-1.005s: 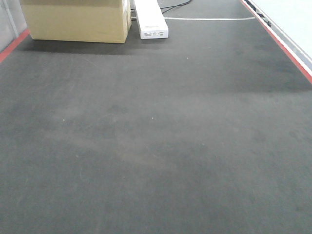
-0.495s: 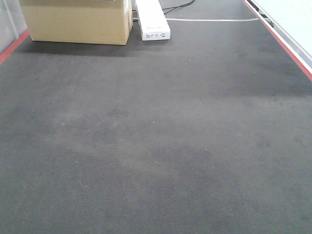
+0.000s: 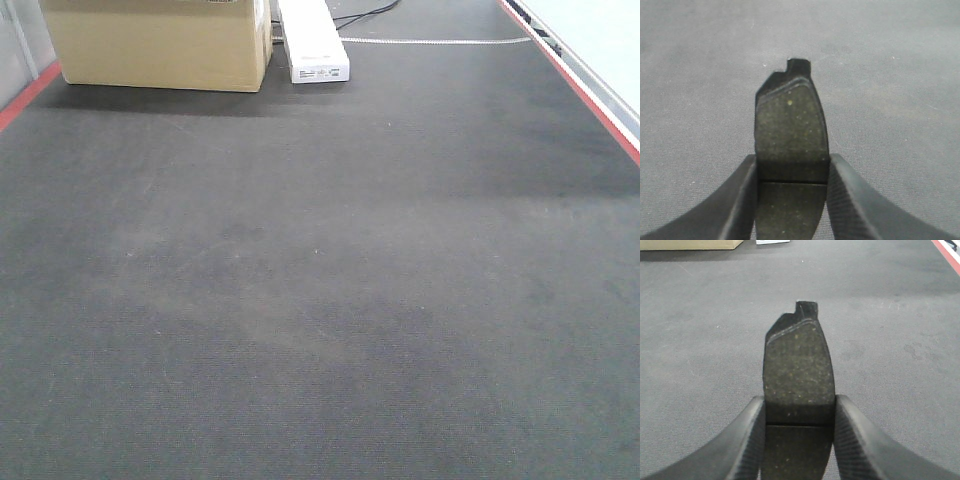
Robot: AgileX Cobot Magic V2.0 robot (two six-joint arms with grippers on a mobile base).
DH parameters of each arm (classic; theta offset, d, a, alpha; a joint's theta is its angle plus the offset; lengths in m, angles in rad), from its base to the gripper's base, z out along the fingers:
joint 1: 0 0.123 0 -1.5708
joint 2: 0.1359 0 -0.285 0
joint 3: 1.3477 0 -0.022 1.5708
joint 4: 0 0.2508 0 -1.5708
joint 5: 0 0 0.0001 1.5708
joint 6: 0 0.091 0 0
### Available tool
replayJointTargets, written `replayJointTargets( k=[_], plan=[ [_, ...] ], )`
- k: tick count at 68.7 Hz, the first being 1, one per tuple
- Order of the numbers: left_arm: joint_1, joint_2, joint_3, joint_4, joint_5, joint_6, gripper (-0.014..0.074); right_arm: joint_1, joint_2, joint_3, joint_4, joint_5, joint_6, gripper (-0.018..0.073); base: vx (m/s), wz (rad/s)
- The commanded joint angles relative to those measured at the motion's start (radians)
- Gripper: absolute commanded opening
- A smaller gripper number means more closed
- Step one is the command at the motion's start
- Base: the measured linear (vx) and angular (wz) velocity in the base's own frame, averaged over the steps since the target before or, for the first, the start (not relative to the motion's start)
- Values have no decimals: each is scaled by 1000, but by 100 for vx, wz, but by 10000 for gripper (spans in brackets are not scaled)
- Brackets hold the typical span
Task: Move and align brake pads A on conveyor
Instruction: 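Lower the left gripper with its brake pad toward the belt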
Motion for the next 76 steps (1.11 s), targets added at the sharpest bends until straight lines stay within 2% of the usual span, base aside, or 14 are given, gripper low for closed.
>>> replayJointTargets(
  k=[1,23,32,46,76],
  plan=[
    [-7,6,-30,-10,-95,-7,-6,0,11,-29,-8,-88,-5,-7,0,0],
    [-7,9,-32,-11,-106,-10,-6,0,11,-29,-8,-88,-5,-7,0,0],
    [-7,75,-77,-7,-106,-78,-6,0,11,-29,-8,-88,-5,-7,0,0],
    [-7,350,-238,-7,-56,-94,0,0,11,-29,-8,-88,-5,-7,0,0],
    [-7,926,-462,-10,-58,-94,8,0,11,-29,-8,-88,-5,-7,0,0]
  ],
)
